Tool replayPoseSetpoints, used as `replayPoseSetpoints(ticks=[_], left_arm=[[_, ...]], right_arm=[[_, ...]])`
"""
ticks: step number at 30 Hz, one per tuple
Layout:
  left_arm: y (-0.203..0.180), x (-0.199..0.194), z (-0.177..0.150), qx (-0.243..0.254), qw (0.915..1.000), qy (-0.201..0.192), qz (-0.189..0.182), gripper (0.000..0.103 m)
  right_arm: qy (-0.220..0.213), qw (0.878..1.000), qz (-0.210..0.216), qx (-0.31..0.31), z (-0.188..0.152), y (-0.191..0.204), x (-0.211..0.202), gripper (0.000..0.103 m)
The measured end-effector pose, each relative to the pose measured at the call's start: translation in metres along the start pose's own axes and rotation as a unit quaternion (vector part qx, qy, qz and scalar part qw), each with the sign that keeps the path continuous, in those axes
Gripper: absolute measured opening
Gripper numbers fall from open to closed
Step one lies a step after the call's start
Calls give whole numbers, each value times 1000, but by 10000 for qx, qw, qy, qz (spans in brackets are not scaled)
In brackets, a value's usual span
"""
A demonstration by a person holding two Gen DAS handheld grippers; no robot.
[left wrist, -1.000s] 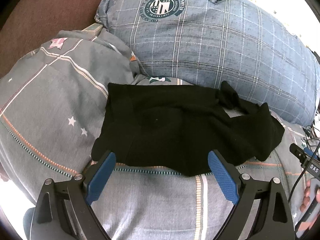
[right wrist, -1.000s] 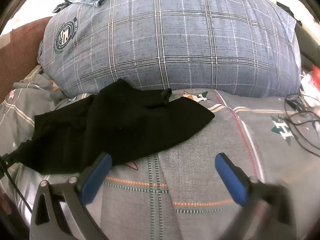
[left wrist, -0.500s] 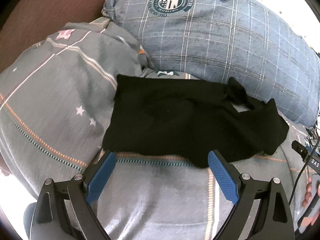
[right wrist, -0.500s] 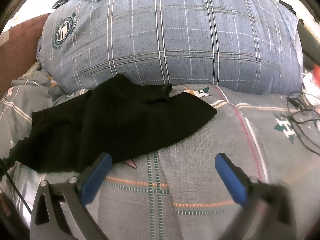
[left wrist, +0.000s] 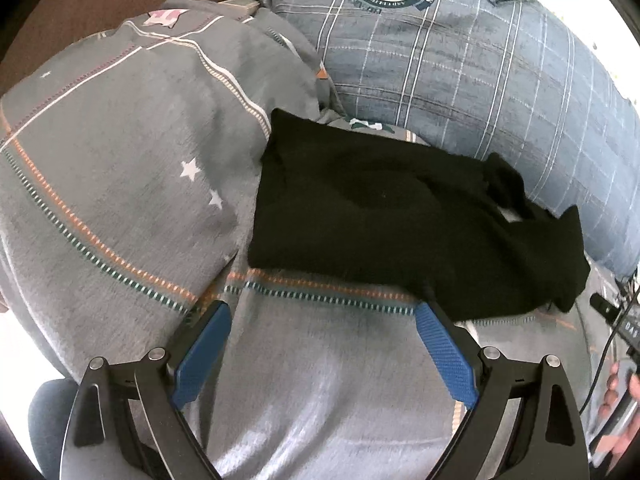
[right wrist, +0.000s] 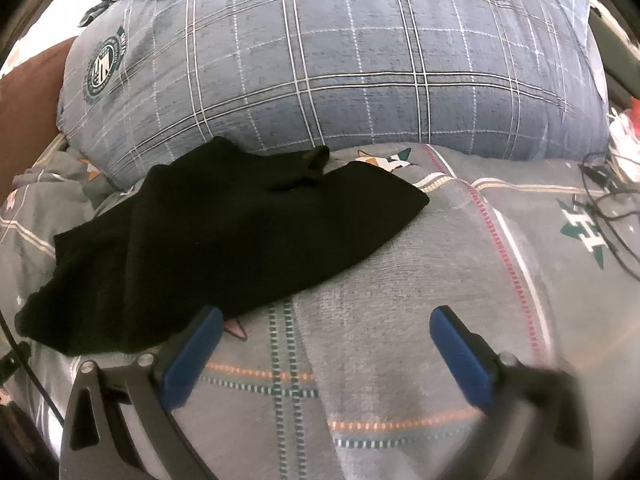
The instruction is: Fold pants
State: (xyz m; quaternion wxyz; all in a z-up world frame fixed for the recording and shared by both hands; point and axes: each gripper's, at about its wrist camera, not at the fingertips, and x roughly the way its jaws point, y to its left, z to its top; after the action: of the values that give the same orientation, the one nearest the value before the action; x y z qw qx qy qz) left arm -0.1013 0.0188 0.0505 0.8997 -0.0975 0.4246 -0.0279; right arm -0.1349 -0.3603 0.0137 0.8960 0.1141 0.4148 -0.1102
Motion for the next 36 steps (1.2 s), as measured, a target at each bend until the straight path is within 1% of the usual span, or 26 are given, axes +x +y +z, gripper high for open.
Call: replayPoseSetpoints(ticks=[5, 9, 12, 15, 19, 21, 24, 25, 26, 28, 30, 32, 34, 36], left_arm=[[-6, 9, 4, -97, 9999, -40, -132, 94], [-11, 24, 8, -254, 9991, 88, -337, 94], [-14, 34, 13, -382, 9982, 140, -439, 94], [-16, 44, 20, -455, 9975, 161, -511, 94], [-23, 51, 29, -460, 9973, 109, -565, 94], [-26, 55, 33, -449, 9972, 85, -593, 94], [-29, 59, 37, -506, 9964, 72, -674, 94], [-30, 61, 38, -527, 9962, 68, -694, 94], [-30, 63, 39, -549, 9958, 64, -733, 94], [-31, 70, 39, -543, 9952, 108, -804, 93], [-31, 78, 40, -586, 9946, 246, -822, 89], [-27, 83, 39, -702, 9920, 375, -981, 58], [-25, 83, 39, -683, 9920, 399, -982, 50], [-26, 79, 39, -602, 9924, 385, -1003, 49]], right_arm=[[-6, 10000, 5, 61, 3, -7, 6, 103], [-1, 9997, 39, 244, 8, -20, 13, 103], [35, 9990, 128, 420, 16, -31, 22, 102], [35, 9973, 334, 656, 26, -42, 31, 101], [142, 9914, 669, 1119, 41, -59, 50, 93], [100, 9904, 683, 1201, 46, -62, 57, 90], [86, 9898, 723, 1223, 55, -61, 67, 79], [66, 9899, 722, 1214, 56, -60, 69, 65], [68, 9904, 686, 1195, 58, -59, 72, 40], [95, 9925, 429, 1143, 60, -59, 76, 8], [40, 9903, 539, 1277, 59, -62, 73, 8], [-72, 9914, 506, 1201, 54, -63, 62, 8], [-196, 9934, 402, 1060, 50, -64, 47, 8], [-298, 9929, 409, 1074, 46, -70, 33, 8]])
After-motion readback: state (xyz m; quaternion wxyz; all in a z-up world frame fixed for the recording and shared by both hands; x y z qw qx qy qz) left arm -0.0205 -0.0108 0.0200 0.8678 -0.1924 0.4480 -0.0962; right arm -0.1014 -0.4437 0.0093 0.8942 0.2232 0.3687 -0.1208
